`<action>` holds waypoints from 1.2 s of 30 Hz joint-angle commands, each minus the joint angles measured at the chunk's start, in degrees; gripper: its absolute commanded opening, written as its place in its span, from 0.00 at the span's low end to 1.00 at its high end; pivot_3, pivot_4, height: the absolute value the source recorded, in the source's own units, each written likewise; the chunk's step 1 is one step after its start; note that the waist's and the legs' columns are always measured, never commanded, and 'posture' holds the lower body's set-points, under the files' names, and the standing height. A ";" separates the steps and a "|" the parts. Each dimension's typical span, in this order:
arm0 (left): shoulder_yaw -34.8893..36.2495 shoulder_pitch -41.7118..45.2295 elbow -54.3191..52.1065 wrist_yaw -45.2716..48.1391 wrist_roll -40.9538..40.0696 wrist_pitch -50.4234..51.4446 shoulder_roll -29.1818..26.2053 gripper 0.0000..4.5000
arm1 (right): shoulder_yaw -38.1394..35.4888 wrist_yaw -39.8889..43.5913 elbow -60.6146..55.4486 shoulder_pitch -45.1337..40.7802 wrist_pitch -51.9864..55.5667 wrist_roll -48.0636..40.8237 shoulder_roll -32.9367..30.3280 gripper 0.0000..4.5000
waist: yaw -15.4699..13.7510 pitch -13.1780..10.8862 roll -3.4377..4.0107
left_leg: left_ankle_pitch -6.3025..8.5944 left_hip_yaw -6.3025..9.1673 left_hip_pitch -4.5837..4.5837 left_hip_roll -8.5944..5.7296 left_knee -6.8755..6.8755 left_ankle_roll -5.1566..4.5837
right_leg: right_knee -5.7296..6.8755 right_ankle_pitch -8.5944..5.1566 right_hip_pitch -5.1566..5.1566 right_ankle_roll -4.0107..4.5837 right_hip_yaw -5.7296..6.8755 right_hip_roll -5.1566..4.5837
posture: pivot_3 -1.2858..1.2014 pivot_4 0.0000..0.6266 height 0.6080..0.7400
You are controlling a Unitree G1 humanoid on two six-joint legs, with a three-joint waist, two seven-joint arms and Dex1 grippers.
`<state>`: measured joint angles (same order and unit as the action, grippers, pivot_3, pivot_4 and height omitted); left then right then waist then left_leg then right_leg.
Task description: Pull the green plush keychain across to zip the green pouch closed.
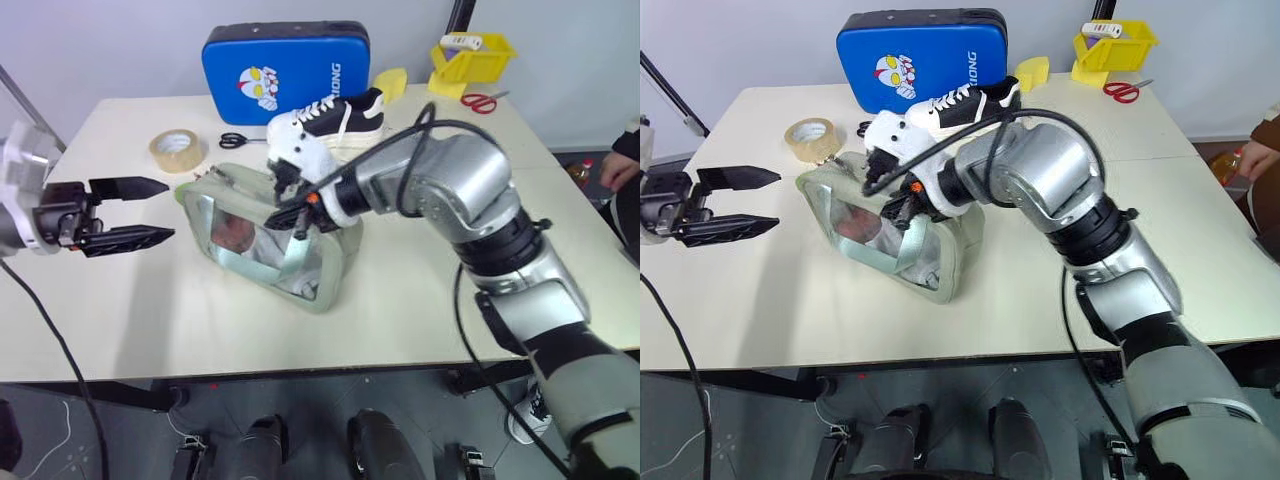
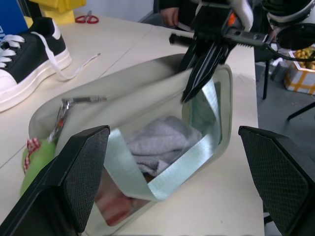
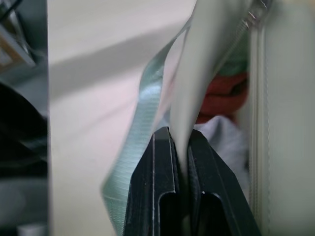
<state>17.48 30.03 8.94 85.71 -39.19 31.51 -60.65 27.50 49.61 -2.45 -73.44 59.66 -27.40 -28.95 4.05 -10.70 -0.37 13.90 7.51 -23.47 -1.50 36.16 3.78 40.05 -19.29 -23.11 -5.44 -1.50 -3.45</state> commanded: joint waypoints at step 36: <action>-1.83 1.90 -0.65 1.18 0.39 -0.48 -0.68 1.00 | -2.17 16.62 -17.84 11.08 -10.90 15.01 -8.50 0.88 | -0.04 0.00 -0.02 | -0.03 0.15 -0.02 0.09 0.03 0.05 | 0.03 0.01 -0.01 0.02 0.00 0.07 | 0.52 0.24 0.99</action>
<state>14.83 31.98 9.79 86.57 -38.63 30.98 -60.48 28.53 65.83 -18.79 -61.75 47.88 -10.71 -36.83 4.01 -10.70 -0.39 13.87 7.67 -23.49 -1.41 36.19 3.83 40.08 -19.27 -23.12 -5.42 -1.50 -3.38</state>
